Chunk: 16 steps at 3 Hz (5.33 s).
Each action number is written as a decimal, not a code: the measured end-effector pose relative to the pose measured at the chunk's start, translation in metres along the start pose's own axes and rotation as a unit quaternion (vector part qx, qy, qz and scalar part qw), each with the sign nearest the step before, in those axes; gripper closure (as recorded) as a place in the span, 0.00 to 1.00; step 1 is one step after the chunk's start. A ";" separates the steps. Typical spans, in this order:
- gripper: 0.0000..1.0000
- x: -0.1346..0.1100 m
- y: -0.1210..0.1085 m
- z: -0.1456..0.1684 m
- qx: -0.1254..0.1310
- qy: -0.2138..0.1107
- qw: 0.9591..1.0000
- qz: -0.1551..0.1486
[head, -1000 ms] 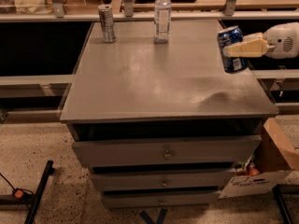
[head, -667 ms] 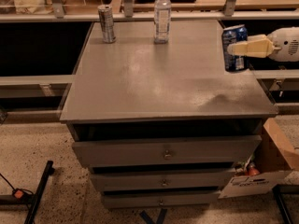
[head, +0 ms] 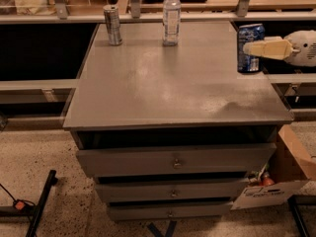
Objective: Place pepsi can upright
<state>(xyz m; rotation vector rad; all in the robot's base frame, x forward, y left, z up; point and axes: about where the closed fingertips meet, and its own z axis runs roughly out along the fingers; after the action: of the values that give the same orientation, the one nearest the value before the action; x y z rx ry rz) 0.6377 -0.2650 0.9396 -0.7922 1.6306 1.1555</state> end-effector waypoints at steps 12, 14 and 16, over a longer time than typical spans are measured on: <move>0.84 0.046 -0.026 0.007 0.000 -0.097 0.982 -0.163; 0.37 0.057 -0.026 0.003 0.007 -0.091 0.980 -0.175; 0.00 0.055 -0.029 -0.004 0.010 -0.090 0.980 -0.175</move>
Offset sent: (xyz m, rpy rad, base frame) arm -0.0041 -0.0121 0.0048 0.0467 0.0003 0.0023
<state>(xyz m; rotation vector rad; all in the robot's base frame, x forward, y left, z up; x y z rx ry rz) 0.6436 -0.2778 0.8785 -0.8937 1.2896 0.9277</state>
